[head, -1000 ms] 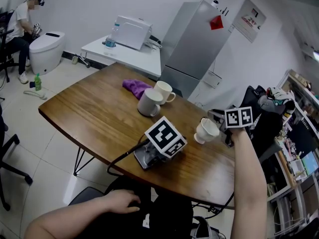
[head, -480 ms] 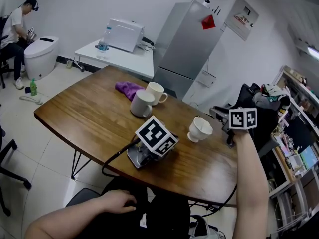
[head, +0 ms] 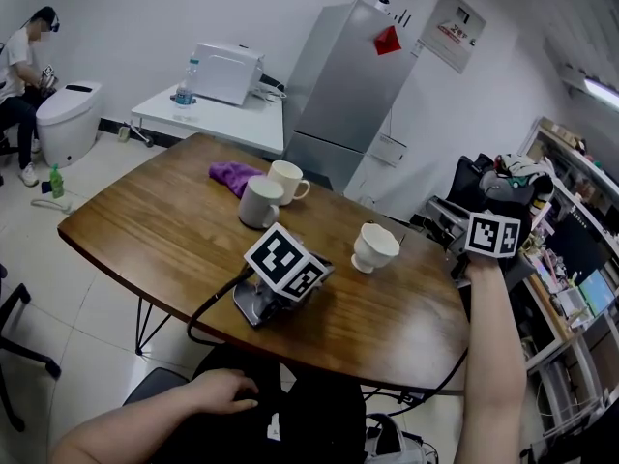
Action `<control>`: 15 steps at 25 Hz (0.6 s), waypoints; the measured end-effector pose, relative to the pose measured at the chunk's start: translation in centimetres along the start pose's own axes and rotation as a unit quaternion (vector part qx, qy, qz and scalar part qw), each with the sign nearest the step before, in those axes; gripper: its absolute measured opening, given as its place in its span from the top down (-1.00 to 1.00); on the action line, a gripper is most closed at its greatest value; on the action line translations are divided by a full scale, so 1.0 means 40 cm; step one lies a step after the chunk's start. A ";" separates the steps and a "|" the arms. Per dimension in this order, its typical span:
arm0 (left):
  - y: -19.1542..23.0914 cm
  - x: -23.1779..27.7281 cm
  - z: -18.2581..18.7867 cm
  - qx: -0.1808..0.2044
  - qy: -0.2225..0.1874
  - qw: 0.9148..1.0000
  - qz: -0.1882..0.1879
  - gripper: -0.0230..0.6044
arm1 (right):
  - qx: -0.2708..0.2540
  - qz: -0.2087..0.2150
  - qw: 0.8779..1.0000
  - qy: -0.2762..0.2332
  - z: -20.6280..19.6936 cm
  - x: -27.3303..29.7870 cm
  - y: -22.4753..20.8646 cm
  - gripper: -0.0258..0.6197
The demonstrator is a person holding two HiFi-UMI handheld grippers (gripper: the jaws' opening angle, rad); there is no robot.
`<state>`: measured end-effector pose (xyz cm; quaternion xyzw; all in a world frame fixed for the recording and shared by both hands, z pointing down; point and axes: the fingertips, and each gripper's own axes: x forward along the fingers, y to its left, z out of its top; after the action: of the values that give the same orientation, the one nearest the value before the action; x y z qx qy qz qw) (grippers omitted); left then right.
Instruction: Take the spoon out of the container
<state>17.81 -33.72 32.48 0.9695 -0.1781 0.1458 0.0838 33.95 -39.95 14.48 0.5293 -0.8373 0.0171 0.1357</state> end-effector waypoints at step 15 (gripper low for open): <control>0.002 -0.003 -0.003 0.000 0.000 1.000 -0.001 0.89 | 0.072 -0.048 0.996 -0.020 -0.204 -0.133 -0.142 0.54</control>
<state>17.66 -33.73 32.57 0.9696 -0.1777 0.1458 0.0842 42.86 -36.35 20.37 0.5778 -0.8099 0.0602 0.0813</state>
